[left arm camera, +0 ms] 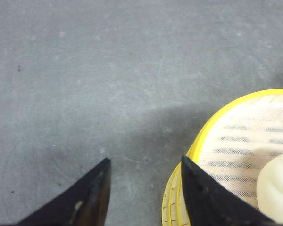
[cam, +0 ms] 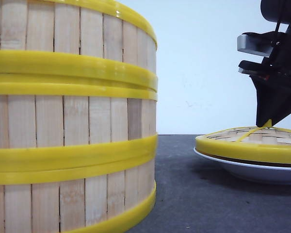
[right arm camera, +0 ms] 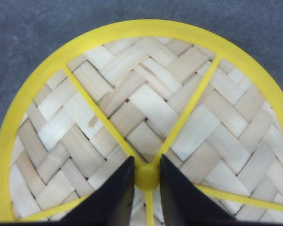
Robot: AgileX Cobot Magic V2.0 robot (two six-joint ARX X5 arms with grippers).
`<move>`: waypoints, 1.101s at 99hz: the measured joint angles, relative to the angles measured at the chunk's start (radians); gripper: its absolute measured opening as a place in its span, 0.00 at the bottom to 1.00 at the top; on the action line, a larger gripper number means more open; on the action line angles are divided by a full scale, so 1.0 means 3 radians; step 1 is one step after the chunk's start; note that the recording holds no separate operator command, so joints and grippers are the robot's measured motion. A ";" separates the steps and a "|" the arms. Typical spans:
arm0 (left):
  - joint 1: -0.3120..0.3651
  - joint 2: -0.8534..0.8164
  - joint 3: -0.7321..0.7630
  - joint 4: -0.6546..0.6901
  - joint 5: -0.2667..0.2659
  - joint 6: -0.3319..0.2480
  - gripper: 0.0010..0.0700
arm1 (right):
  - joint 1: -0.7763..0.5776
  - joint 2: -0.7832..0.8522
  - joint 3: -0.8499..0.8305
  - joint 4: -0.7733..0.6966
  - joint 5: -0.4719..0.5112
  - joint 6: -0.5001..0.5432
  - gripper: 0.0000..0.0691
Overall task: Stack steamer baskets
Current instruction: 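Grasp the yellow knob of the bamboo lid with the right gripper and lift, then carry the lid over the stack and lower it onto the top basket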
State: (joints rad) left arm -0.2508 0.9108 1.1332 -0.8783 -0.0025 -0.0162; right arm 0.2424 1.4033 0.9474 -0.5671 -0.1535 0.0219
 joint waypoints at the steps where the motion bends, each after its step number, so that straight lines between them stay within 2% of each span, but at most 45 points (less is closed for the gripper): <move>1: 0.0000 0.0000 0.0000 0.0000 0.0000 0.0000 0.39 | 0.0000 0.0000 0.0000 0.0000 0.0000 0.0000 0.10; 29: 0.0000 0.0000 0.0000 0.0000 0.0000 0.0000 0.39 | 0.0014 0.0001 0.0093 -0.0136 0.0036 0.0000 0.08; 55: 0.0000 0.0000 0.0000 -0.0001 0.0000 0.0000 0.39 | 0.0206 -0.0109 0.0946 -0.0797 -0.0018 -0.0001 0.08; 69: 0.0000 0.0000 0.0000 -0.0001 -0.0003 0.0000 0.39 | 0.0429 -0.0137 0.1563 -0.1071 -0.0104 -0.0001 0.08; 88: 0.0048 0.0003 0.0000 0.0001 -0.0076 -0.0043 0.39 | 0.0870 -0.0128 0.2104 -0.1311 -0.0367 0.0000 0.08; 109: 0.0209 0.0015 0.0000 0.0001 -0.0089 -0.0085 0.39 | 0.1452 0.0046 0.2552 -0.1478 -0.0383 0.0000 0.08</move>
State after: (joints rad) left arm -0.1883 0.9154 1.1332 -0.8780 -0.0292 -0.0418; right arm 0.6781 1.4170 1.7130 -1.0103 -0.2684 0.0219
